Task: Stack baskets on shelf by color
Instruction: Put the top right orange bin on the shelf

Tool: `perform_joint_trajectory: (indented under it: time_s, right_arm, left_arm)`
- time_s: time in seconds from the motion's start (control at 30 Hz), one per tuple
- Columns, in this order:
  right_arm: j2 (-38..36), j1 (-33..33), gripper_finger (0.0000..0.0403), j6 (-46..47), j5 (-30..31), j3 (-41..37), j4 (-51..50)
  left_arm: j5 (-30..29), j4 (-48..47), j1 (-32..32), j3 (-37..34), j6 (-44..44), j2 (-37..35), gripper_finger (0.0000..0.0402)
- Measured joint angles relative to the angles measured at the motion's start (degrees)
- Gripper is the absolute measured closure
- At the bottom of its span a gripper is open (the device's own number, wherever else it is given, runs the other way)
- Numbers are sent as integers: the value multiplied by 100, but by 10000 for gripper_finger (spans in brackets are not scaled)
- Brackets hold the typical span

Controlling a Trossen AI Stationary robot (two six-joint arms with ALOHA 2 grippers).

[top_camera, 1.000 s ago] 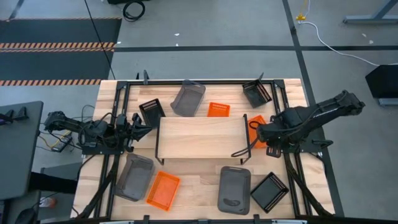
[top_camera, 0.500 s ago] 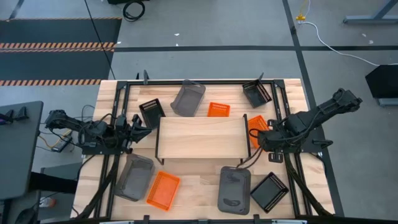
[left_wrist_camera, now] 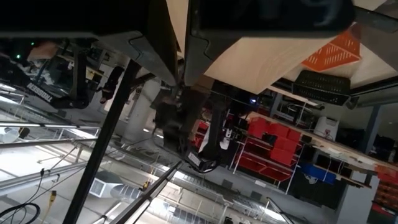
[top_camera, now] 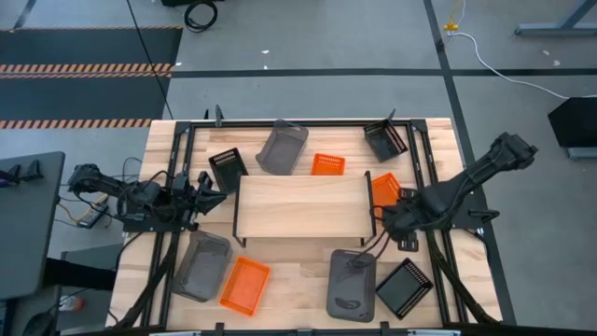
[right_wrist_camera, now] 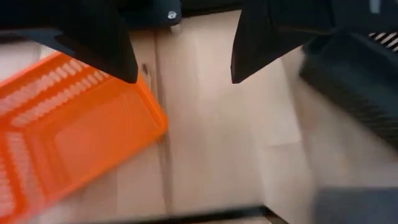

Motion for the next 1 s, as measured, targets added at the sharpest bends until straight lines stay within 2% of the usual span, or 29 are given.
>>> perform_joint_trajectory:
  time_s: [0.2,0.53,1.0]
  right_arm:
    - [296,-4,151,377,27,-468,109]
    - [330,-4,167,89,857,-644,344]
    - [332,-4,167,89,854,-642,958]
  left_arm:
    - [0,-5,0,-1,5,1,367]
    - [-2,-8,0,-2,14,0,367]
    - [-2,-10,0,0,3,0,365]
